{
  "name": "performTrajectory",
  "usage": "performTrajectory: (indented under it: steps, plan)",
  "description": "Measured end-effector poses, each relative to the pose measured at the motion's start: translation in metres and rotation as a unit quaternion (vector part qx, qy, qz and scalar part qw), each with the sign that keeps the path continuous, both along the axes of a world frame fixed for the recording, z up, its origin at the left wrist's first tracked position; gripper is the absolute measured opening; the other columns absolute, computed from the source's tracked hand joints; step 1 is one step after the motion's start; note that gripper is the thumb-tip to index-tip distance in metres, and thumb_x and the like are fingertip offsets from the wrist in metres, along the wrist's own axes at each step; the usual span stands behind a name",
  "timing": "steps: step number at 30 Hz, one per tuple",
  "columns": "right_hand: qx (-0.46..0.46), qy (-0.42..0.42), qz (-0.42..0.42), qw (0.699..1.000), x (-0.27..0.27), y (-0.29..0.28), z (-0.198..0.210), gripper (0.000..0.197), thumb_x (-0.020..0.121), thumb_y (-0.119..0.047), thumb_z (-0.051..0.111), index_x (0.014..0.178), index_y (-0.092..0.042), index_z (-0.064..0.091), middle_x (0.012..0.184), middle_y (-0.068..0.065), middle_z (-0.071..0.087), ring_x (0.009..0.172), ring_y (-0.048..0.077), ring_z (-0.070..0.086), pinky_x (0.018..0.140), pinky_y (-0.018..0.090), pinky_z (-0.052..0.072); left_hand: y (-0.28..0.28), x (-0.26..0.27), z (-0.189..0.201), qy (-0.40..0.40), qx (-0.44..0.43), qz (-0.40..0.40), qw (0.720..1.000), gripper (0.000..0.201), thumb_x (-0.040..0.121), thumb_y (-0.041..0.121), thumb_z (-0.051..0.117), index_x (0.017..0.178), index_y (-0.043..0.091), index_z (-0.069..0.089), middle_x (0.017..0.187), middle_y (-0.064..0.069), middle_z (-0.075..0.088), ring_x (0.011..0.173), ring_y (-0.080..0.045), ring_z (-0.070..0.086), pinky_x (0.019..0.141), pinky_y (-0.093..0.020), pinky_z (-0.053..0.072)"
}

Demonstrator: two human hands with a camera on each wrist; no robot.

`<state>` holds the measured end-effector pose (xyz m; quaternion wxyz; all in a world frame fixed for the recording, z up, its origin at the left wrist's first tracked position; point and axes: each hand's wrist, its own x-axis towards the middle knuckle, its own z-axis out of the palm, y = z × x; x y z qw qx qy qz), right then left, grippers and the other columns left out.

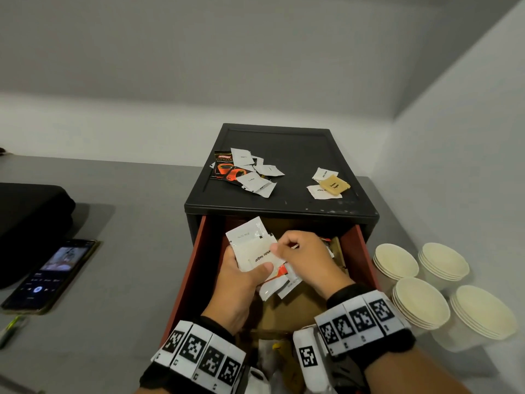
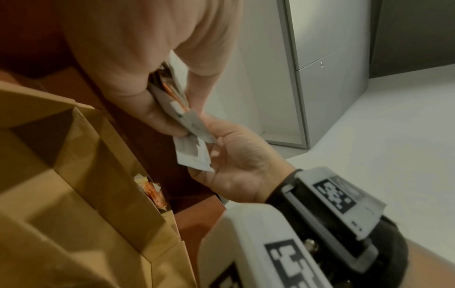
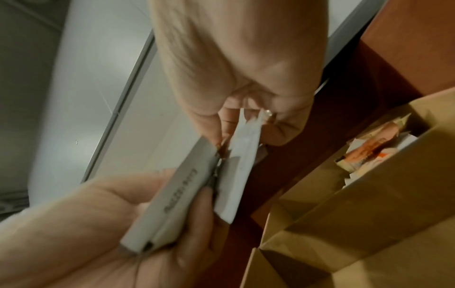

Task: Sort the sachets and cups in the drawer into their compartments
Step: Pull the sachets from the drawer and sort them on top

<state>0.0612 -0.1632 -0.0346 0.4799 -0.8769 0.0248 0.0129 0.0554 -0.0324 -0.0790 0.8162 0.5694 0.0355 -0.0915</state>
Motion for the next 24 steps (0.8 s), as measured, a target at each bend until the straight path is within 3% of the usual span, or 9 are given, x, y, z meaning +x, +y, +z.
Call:
performTrajectory:
  steps: [4,6,10,12,14,16,18,21,24]
  plan:
    - [0.032,-0.011,-0.027,0.999,0.003,-0.005,0.014,0.019,0.093,-0.021,0.057,0.074,-0.020,0.062,0.085,-0.005,0.063,0.080,0.008,0.057,0.066,0.019,0.043,-0.001,0.000,0.003,0.000,-0.024,-0.006,1.000,0.056,0.083,-0.008,0.061,0.128,0.020,0.044,0.119,-0.008,0.063,0.108,-0.027,0.063,0.088,-0.047,0.053]
    - [0.072,-0.014,-0.072,0.995,0.007,-0.009,0.020,0.017,0.094,-0.019,0.054,0.078,-0.019,0.062,0.085,-0.002,0.063,0.070,0.008,0.055,0.062,0.019,0.044,-0.002,0.000,0.003,0.004,-0.036,0.000,0.999,0.054,0.084,-0.011,0.057,0.127,0.020,0.044,0.118,-0.008,0.064,0.108,-0.028,0.063,0.087,-0.047,0.054]
    - [0.232,-0.015,-0.202,0.951,0.026,-0.028,0.037,0.014,0.096,-0.011,0.049,0.095,-0.017,0.062,0.103,0.008,0.064,0.068,0.009,0.055,0.061,0.020,0.049,-0.002,0.001,0.005,0.018,-0.032,0.006,0.999,0.052,0.086,-0.010,0.056,0.123,0.025,0.045,0.119,-0.008,0.061,0.107,-0.028,0.062,0.086,-0.047,0.054]
    - [0.346,-0.018,-0.244,0.906,0.034,-0.039,0.044,0.024,0.095,-0.003,0.049,0.116,-0.008,0.058,0.115,0.014,0.060,0.087,0.017,0.064,0.067,0.021,0.054,-0.001,0.002,0.005,0.026,-0.025,0.010,0.999,0.054,0.087,-0.010,0.055,0.123,0.028,0.042,0.118,-0.006,0.059,0.108,-0.028,0.060,0.085,-0.047,0.054]
    - [0.395,-0.024,-0.254,0.883,0.042,-0.048,0.045,0.034,0.093,0.004,0.046,0.127,0.006,0.048,0.130,0.025,0.052,0.115,0.033,0.058,0.077,0.025,0.053,0.000,0.001,0.006,0.030,-0.018,0.007,0.999,0.057,0.087,-0.011,0.052,0.124,0.031,0.041,0.120,-0.005,0.057,0.110,-0.029,0.059,0.085,-0.047,0.054]
    - [0.331,-0.015,-0.252,0.909,0.042,-0.048,0.044,0.026,0.093,0.002,0.046,0.117,0.003,0.054,0.129,0.024,0.053,0.118,0.034,0.054,0.091,0.034,0.050,0.001,0.000,0.007,0.029,-0.010,0.002,1.000,0.059,0.087,-0.011,0.049,0.126,0.032,0.040,0.122,-0.004,0.056,0.111,-0.028,0.058,0.084,-0.045,0.055]
    - [0.196,-0.012,-0.240,0.951,0.033,-0.041,0.040,0.020,0.093,-0.005,0.049,0.112,-0.009,0.057,0.113,0.009,0.060,0.104,0.020,0.058,0.098,0.039,0.048,0.001,0.001,0.006,0.026,-0.005,-0.001,1.000,0.059,0.087,-0.012,0.049,0.126,0.032,0.040,0.123,-0.003,0.055,0.111,-0.027,0.057,0.084,-0.044,0.055]
    - [0.038,-0.031,-0.092,0.995,0.013,-0.015,0.033,0.025,0.090,-0.019,0.059,0.116,-0.021,0.059,0.100,-0.004,0.060,0.091,0.010,0.058,0.083,0.026,0.051,-0.001,0.001,0.003,0.022,0.000,-0.008,1.000,0.056,0.085,-0.013,0.053,0.123,0.028,0.044,0.123,-0.007,0.059,0.110,-0.029,0.059,0.089,-0.048,0.053]
    - [-0.101,0.004,0.061,0.993,0.004,0.011,0.023,0.025,0.083,-0.029,0.069,0.104,-0.027,0.056,0.088,-0.017,0.051,0.082,0.003,0.051,0.065,0.015,0.041,-0.001,-0.001,0.002,-0.009,0.004,-0.020,1.000,0.057,0.083,-0.012,0.058,0.128,0.022,0.046,0.118,-0.007,0.065,0.106,-0.026,0.064,0.090,-0.047,0.053]
